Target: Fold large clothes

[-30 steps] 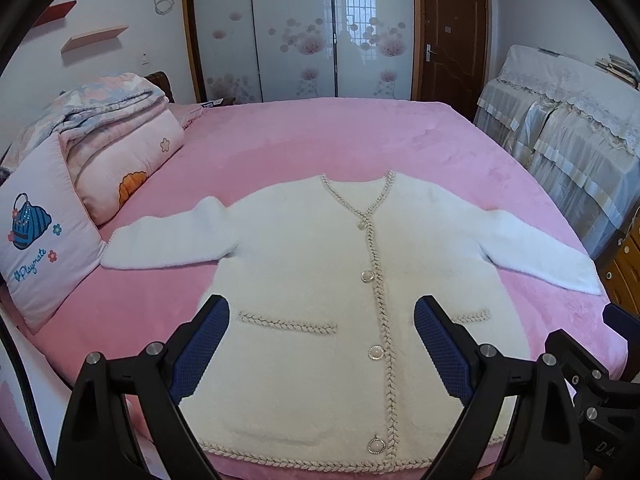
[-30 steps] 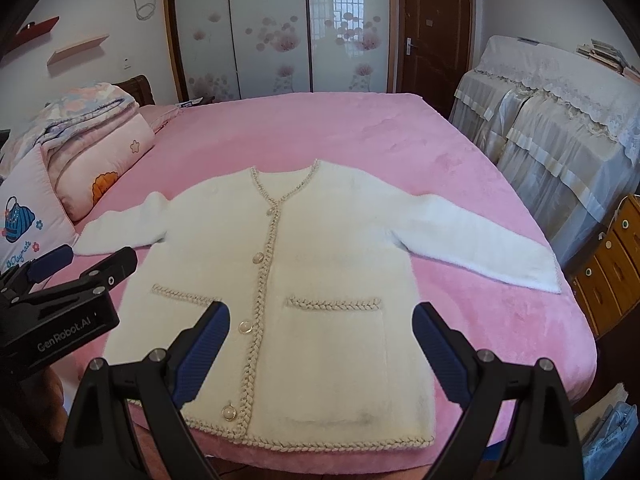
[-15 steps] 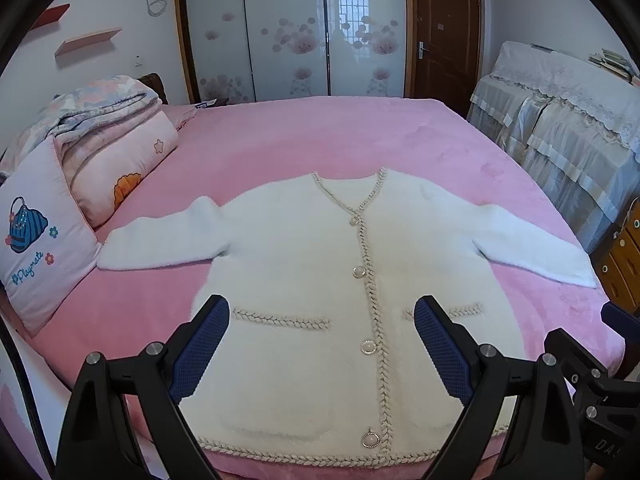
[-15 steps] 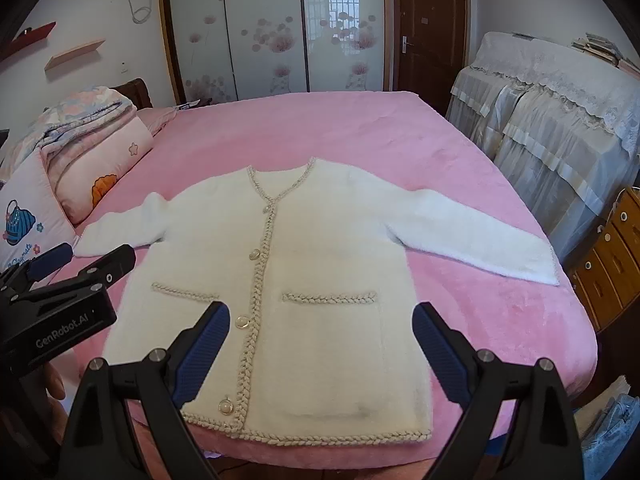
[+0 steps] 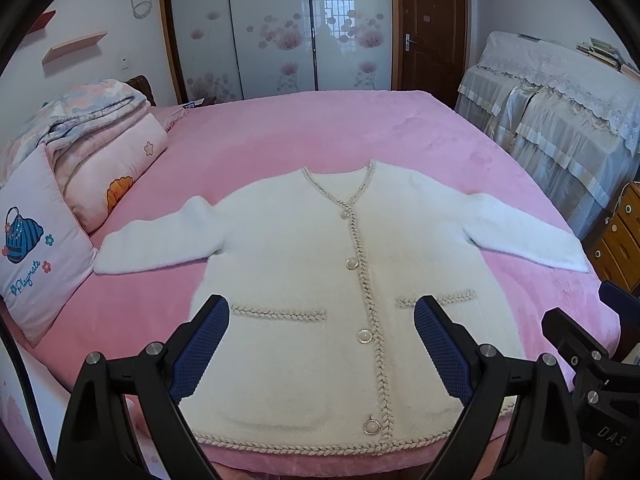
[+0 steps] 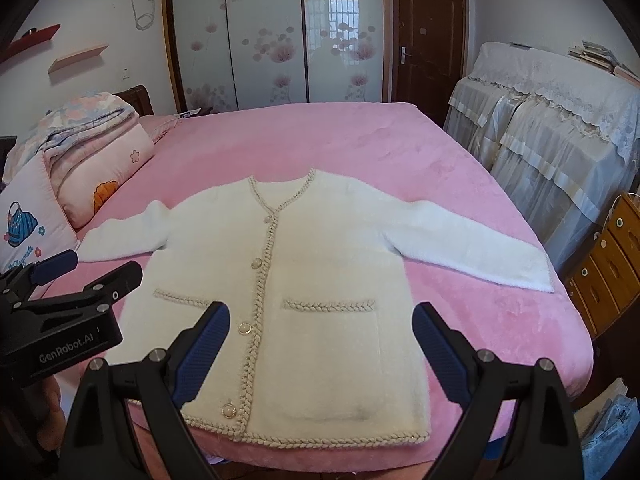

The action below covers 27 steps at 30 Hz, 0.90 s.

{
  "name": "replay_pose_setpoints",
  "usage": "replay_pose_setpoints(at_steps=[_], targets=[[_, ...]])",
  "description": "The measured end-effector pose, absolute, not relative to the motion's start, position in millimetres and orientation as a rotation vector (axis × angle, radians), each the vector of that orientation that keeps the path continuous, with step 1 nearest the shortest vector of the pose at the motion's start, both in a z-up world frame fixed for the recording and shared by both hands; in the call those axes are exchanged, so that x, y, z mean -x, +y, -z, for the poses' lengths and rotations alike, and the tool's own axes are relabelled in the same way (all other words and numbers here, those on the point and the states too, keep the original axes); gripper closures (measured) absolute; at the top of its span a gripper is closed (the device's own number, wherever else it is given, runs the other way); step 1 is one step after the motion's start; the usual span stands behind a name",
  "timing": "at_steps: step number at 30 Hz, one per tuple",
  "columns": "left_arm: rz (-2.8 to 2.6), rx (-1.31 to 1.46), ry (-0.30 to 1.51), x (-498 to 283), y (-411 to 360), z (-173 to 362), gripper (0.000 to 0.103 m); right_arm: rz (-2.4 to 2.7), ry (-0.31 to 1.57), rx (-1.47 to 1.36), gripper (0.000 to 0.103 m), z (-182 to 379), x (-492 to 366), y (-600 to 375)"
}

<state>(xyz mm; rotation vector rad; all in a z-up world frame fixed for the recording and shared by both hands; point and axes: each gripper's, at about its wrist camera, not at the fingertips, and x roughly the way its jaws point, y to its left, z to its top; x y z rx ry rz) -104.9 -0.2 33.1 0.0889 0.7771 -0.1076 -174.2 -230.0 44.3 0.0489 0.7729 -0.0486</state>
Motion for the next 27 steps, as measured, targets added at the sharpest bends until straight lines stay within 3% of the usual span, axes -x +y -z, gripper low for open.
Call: replay_pose_setpoints(at_steps=[13, 27], targets=[[0.101, -0.079, 0.784, 90.6, -19.7, -33.2, 0.010, 0.024, 0.768, -0.071, 0.010, -47.6, 160.7, -250.5], [0.216, -0.137, 0.758, 25.3, -124.6, -45.6, 0.010, 0.131, 0.749, -0.146, 0.010, -46.8, 108.8, -352.0]])
